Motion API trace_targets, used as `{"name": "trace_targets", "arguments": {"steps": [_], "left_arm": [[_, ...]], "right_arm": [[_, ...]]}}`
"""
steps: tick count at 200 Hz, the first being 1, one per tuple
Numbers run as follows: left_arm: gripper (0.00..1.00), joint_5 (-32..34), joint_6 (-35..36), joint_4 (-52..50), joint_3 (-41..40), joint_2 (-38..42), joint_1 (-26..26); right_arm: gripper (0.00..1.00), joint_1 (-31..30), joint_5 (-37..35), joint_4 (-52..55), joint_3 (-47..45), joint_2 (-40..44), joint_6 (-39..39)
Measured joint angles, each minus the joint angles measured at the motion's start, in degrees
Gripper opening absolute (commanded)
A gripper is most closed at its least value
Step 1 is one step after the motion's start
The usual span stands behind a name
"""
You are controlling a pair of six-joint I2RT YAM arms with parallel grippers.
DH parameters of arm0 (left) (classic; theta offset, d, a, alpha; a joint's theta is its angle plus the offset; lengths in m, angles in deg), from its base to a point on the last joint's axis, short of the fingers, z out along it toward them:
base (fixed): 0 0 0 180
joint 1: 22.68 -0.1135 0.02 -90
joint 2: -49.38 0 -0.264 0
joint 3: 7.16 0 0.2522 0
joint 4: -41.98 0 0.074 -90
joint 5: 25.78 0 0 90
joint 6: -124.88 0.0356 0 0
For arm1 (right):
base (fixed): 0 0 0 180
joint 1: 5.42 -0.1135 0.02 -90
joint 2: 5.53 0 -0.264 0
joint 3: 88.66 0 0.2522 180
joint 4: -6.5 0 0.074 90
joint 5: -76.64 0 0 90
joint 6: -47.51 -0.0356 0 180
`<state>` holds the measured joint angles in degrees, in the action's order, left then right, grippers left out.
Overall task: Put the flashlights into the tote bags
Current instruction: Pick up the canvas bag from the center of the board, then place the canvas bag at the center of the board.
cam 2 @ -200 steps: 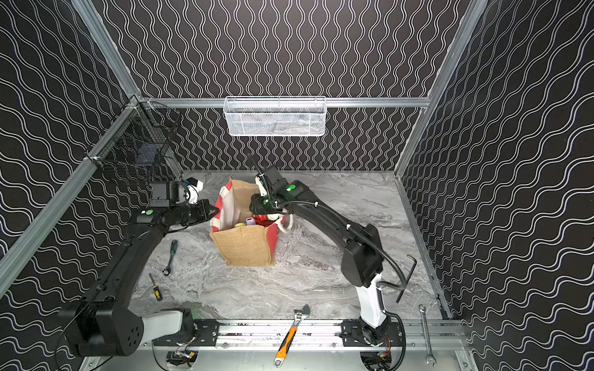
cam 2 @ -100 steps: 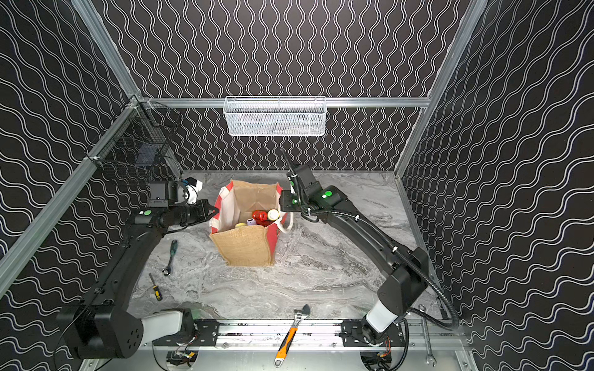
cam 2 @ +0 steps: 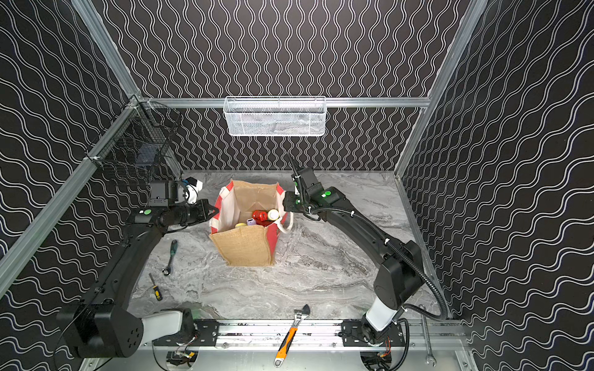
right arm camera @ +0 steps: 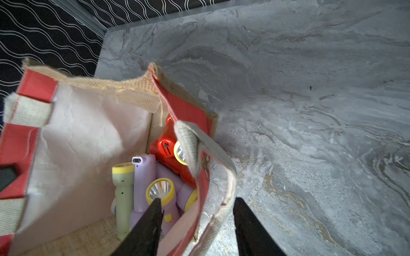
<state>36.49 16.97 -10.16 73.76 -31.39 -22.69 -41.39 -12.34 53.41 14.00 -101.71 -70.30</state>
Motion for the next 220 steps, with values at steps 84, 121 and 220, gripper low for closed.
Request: {"name": "trace_targets", "arguments": {"steps": [84, 121, 220], "left_arm": [[0.00, 0.70, 0.02, -1.18, 2.32, -1.51, 3.23], [0.00, 0.46, -1.33, -1.90, 3.76, -1.36, 4.85], [0.00, -1.68, -6.10, -1.03, 8.63, -3.17, 12.48]], "right_arm": [[0.06, 0.37, 4.26, 0.72, 2.84, -6.60, 0.68], [0.00, 0.61, 7.41, 0.85, 4.74, -6.80, 1.57], [0.00, 8.07, 9.14, 2.97, 5.55, -0.83, 3.69]]}}
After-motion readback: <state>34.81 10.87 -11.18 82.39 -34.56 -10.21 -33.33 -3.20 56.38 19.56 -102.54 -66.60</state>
